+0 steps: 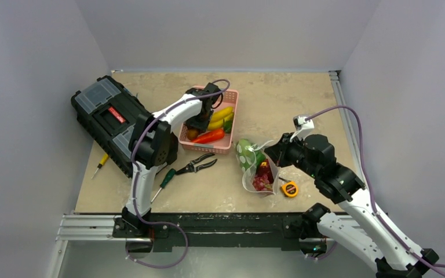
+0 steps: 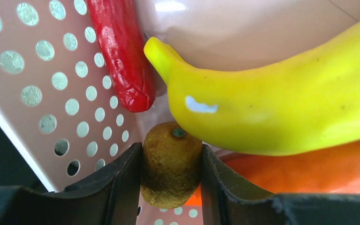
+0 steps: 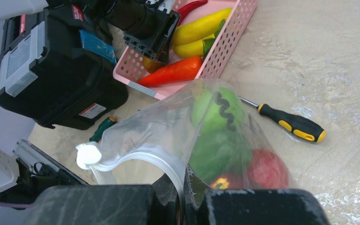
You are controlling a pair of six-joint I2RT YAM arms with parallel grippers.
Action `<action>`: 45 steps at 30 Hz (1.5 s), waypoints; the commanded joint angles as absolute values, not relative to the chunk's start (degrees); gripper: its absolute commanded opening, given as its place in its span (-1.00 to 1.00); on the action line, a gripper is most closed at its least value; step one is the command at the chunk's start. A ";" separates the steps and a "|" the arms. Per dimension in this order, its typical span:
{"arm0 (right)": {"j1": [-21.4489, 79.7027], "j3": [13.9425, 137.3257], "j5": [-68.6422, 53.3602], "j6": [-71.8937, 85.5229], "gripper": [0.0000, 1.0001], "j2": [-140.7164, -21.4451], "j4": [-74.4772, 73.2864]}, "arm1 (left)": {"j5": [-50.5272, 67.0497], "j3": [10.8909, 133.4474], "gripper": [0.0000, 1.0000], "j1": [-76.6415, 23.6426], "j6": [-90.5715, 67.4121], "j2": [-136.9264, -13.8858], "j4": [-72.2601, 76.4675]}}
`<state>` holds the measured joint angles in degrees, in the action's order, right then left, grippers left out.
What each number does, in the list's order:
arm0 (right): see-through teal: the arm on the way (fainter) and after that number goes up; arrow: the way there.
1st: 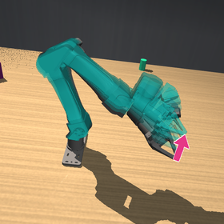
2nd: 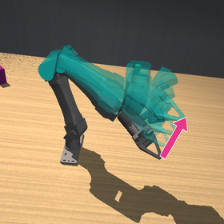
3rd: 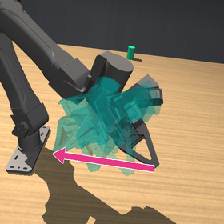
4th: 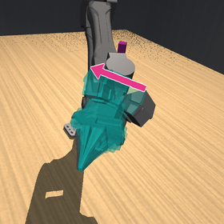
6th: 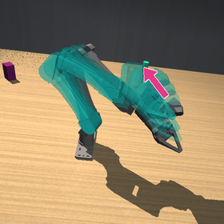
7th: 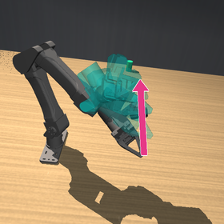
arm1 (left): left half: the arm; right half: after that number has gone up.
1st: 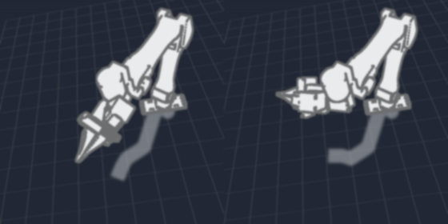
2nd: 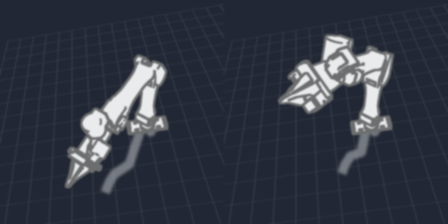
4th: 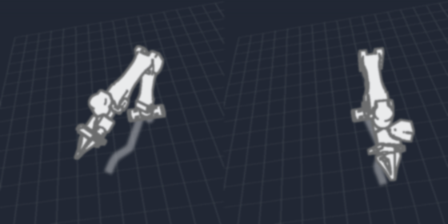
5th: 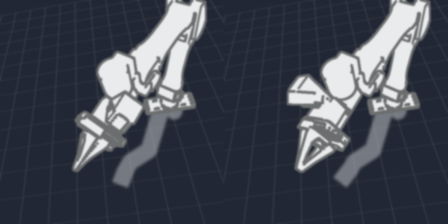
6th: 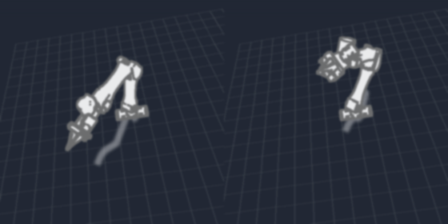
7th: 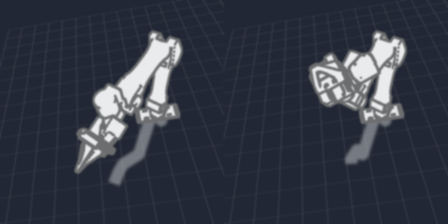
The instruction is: Place the food in the zip-top bag and seal the zipper
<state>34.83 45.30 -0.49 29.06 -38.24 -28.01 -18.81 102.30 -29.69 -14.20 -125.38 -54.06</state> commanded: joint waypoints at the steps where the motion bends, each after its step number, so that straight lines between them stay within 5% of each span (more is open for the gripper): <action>1: 34.66 46.58 0.25 29.42 -1.00 -38.80 -25.58 | -16.52 101.16 -0.42 -29.80 -14.94 -123.24 -54.08; 11: 34.67 46.23 0.22 29.18 -1.00 -39.87 -24.66 | -9.36 99.87 -0.85 -29.81 -16.57 -110.74 -53.77; 21: 34.64 46.09 -1.49 29.18 -1.00 -40.31 -23.52 | 14.41 89.15 -0.94 -29.80 -20.40 -90.46 -43.44; 30: 34.68 46.95 -2.72 28.70 -1.00 -42.84 -20.83 | 37.53 68.92 -0.87 -32.41 -31.69 -72.23 -14.65; 38: 34.65 47.53 -4.98 28.83 -1.00 -43.83 -19.75 | 25.70 63.57 -0.85 -53.69 -21.21 -64.69 -4.93; 45: 34.68 47.39 -6.41 30.32 -1.00 -42.96 -19.14 | 16.83 58.35 -0.85 -58.52 -18.12 -64.68 -1.06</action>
<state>34.83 45.30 -4.29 29.19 -44.14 -23.46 23.97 60.77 -57.36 -21.76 -64.23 -6.59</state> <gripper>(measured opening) 0.003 0.428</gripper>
